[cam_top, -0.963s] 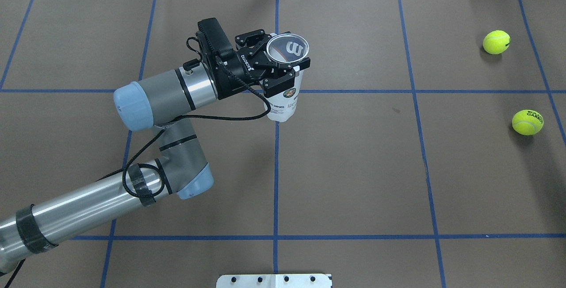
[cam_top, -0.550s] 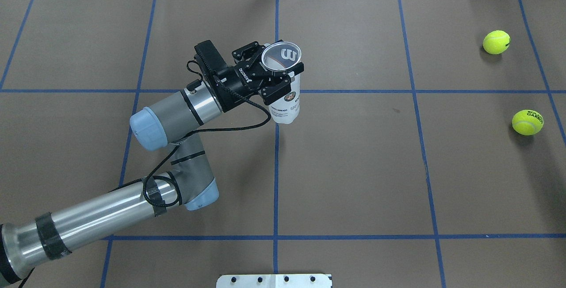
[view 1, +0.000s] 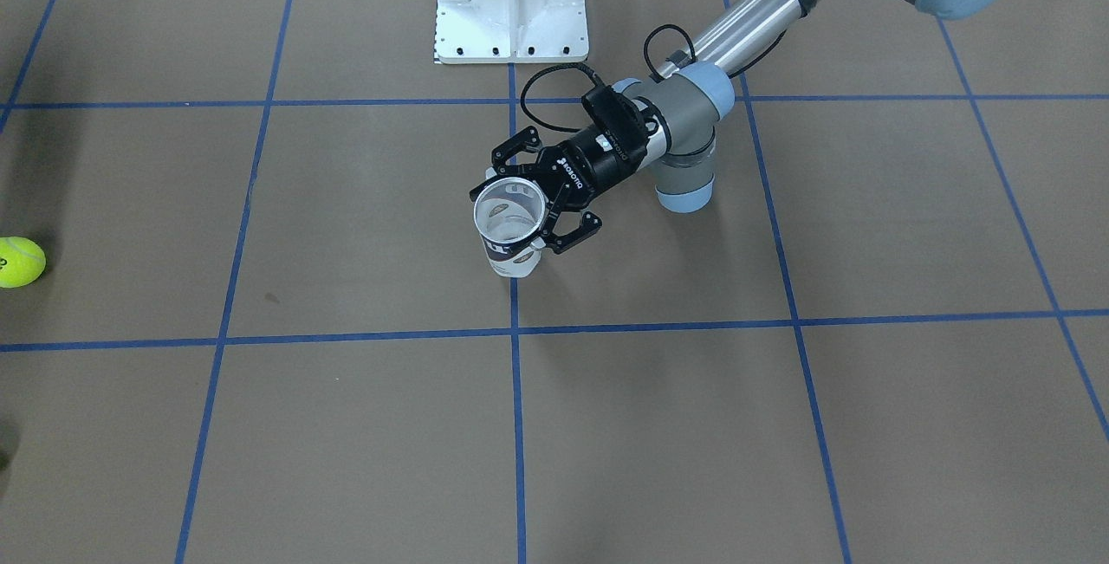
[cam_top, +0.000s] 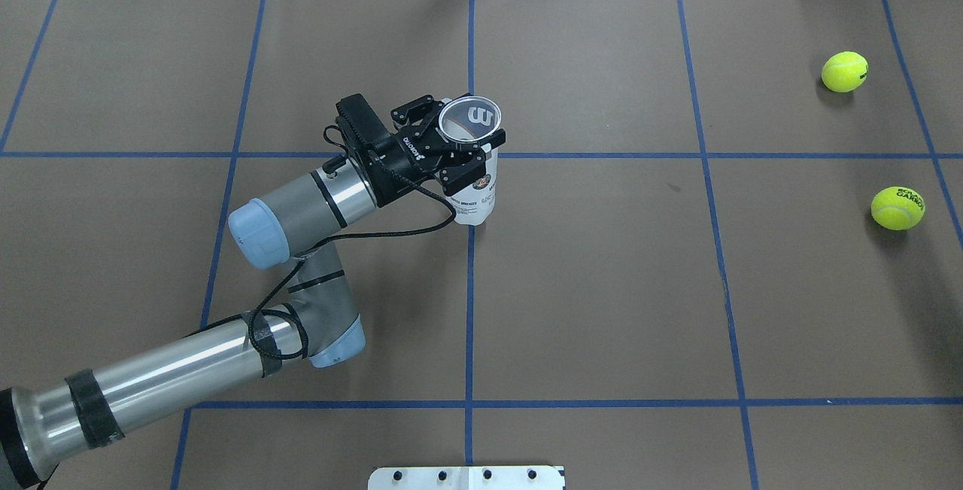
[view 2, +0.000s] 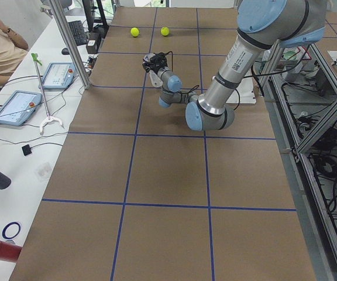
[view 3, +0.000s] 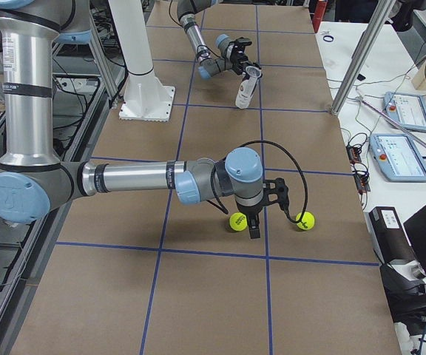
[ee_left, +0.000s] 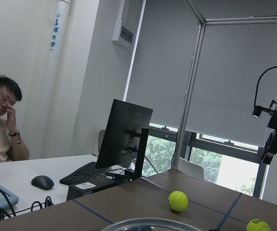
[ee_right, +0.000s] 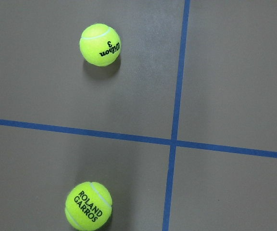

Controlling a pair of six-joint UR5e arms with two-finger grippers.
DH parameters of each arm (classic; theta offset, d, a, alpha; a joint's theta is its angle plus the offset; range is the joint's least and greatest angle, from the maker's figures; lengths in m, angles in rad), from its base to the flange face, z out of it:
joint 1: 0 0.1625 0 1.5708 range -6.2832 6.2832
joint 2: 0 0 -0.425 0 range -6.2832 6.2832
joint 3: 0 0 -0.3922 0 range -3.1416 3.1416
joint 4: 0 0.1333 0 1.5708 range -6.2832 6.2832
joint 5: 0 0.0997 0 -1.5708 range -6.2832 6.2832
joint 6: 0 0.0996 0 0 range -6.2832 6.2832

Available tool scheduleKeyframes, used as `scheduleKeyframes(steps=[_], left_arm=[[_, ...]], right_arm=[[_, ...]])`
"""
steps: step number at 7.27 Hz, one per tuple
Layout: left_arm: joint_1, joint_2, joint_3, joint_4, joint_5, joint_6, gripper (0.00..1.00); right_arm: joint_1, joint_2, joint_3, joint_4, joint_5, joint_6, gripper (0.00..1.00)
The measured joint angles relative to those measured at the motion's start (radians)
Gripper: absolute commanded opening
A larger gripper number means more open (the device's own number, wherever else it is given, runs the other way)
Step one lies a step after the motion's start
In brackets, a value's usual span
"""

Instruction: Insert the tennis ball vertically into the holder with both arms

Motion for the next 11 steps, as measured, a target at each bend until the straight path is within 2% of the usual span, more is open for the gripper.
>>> scheduleKeyframes(steps=[6, 11], left_arm=[[0.016, 0.000, 0.006, -0.004, 0.001, 0.003, 0.84], [0.020, 0.006, 0.001, -0.030, 0.001, 0.003, 0.88]], right_arm=[[0.000, 0.001, 0.001, 0.000, 0.001, 0.001, 1.00], [0.000, 0.001, 0.000, 0.000, 0.008, 0.001, 1.00]])
